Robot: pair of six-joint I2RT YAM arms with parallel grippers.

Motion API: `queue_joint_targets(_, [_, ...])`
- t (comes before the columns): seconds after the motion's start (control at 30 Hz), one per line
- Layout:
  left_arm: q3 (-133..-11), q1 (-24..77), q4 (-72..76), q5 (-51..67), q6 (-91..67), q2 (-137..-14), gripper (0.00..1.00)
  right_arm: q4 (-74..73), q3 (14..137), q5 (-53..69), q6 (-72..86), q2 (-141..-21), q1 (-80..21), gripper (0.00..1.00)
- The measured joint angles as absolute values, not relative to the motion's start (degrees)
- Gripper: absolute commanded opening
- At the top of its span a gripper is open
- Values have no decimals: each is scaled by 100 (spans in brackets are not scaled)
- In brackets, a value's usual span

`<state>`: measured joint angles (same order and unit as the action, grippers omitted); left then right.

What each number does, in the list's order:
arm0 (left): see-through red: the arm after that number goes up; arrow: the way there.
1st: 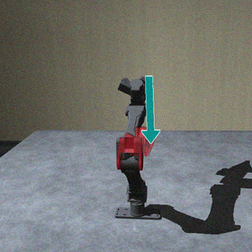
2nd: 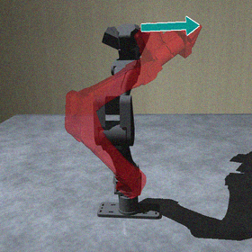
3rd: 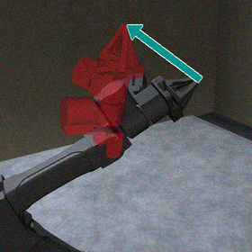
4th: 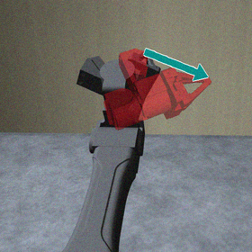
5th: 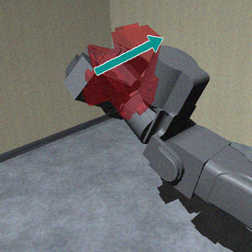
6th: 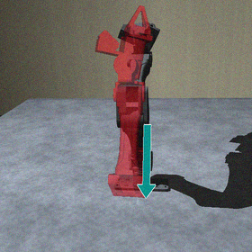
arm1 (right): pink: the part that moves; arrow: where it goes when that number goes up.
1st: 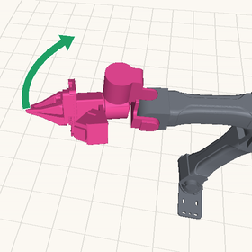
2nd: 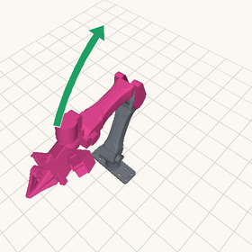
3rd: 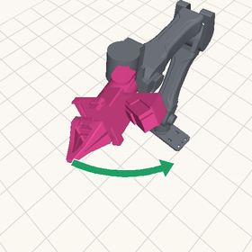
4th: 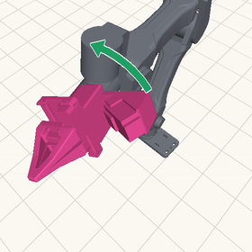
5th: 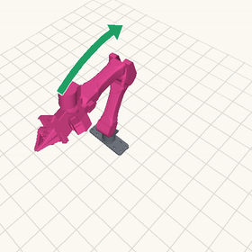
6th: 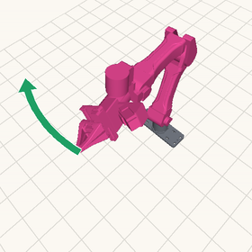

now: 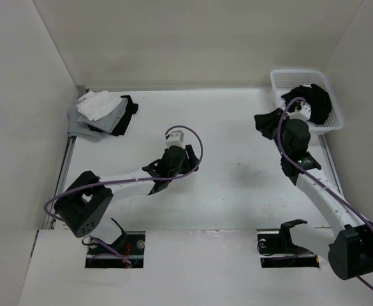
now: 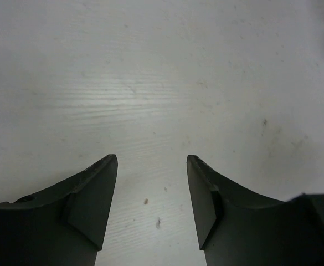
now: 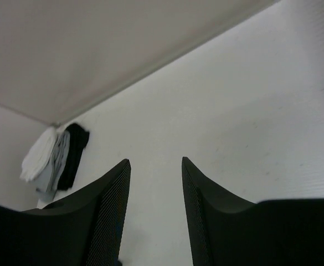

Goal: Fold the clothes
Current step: Grab the tank top from the pile

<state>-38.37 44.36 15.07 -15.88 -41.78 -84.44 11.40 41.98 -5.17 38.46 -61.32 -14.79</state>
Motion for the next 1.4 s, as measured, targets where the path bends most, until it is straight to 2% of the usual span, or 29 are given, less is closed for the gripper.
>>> queue_joint_targets(0.07, [-3841,4606,1629,-1411,-4174,-8499,54,978,4434,-703,3765,-6154,-1120,45])
queue_joint_targets(0.1, [-3841,4692,1697,-1319,-4174,-8514,54,893,4550,-812,3708,-6193,-897,40])
queue_joint_targets(0.2, [-3837,4947,1981,-1109,-4171,-8558,53,770,4840,-1100,3597,-6436,-327,16])
queue_joint_targets(0.23, [-3820,5019,2108,-1057,-4165,-8565,53,731,4945,-1184,3570,-6576,-121,4])
queue_joint_targets(0.27, [-3787,5083,2235,-1013,-4150,-8567,52,707,5063,-1249,3559,-6735,36,0])
queue_joint_targets(0.4, [-3433,5251,2895,-910,-4001,-8562,47,548,5739,-1564,3540,-7728,655,0])
queue_joint_targets(0.47, [-3280,5256,3068,-897,-3927,-8562,47,473,6193,-1673,3538,-8335,902,10])
queue_joint_targets(0.53, [-3197,5253,3190,-895,-3870,-8562,47,414,6702,-1737,3511,-8976,1144,24])
queue_joint_targets(0.67, [-3177,5221,3413,-871,-3826,-8586,48,196,7876,-1763,3400,-10318,1566,43])
queue_joint_targets(0.83, [-3177,5166,3542,-838,-3787,-8726,49,-235,9459,-1752,3140,-11955,1892,52])
queue_joint_targets(0.93, [-3177,5129,3566,-805,-3787,-8812,49,-585,10066,-1715,3076,-12440,1918,52])
queue_joint_targets(0.97, [-3177,5111,3588,-790,-3787,-8840,49,-600,10287,-1688,3072,-12619,1925,52])
queue_joint_targets(1.0, [-3177,5098,3597,-775,-3787,-8862,49,-648,10584,-1643,3070,-12849,1938,46])
queue_joint_targets(1.07, [-3179,5048,3642,-729,-3789,-8908,49,-727,10879,-1575,3063,-13107,1942,21])
queue_joint_targets(1.1, [-3179,5006,3686,-701,-3791,-8952,49,-808,11000,-1551,3089,-13200,1942,5])
queue_joint_targets(1.13, [-3179,4976,3701,-676,-3791,-8993,49,-906,11118,-1500,3127,-13312,1942,0])
queue_joint_targets(1.23, [-3190,4912,3715,-633,-3811,-9061,49,-840,11043,-1452,3232,-13277,1942,0])
queue_joint_targets(1.4, [-3190,4877,3712,-552,-3850,-9109,48,-377,10020,-1431,3326,-12529,1903,0])
